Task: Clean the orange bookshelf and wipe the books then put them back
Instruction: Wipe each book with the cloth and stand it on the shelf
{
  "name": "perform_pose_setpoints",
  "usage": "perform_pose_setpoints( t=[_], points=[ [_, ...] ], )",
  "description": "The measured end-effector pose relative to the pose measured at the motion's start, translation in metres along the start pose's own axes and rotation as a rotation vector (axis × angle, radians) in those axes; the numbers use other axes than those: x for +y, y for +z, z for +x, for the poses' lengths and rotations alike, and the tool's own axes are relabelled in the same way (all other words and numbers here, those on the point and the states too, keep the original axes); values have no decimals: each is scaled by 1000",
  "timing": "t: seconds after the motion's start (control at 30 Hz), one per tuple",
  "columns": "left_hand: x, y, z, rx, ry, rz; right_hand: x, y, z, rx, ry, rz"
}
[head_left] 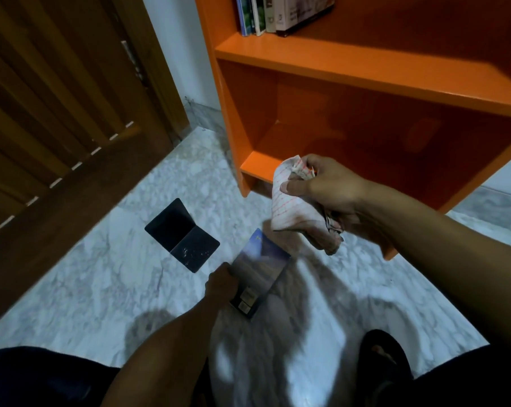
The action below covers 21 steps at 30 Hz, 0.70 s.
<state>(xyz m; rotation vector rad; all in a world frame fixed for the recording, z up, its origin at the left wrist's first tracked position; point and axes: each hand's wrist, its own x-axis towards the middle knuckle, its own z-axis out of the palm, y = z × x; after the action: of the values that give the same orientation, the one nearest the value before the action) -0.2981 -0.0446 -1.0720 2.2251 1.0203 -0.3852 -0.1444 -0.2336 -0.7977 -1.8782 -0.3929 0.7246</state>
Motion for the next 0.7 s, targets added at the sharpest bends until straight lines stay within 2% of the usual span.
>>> perform_pose_setpoints(
  t=[0.1,0.23,0.37,0.53,0.7],
  points=[
    [24,-33,0,19,52,-83,5,-6,4,3,-4,-51],
    [50,-89,-5,120,113,-289,16,-7,5,-26,-41,-134],
    [79,-152,-25,134,176,-495,27,1,5,43,-27,-123],
    [119,-202,-71,70,205,-779,16,12,-6,137,83,101],
    [144,-222,-122,-37,339,-815,4,18,-9,-4,113,338]
  ],
)
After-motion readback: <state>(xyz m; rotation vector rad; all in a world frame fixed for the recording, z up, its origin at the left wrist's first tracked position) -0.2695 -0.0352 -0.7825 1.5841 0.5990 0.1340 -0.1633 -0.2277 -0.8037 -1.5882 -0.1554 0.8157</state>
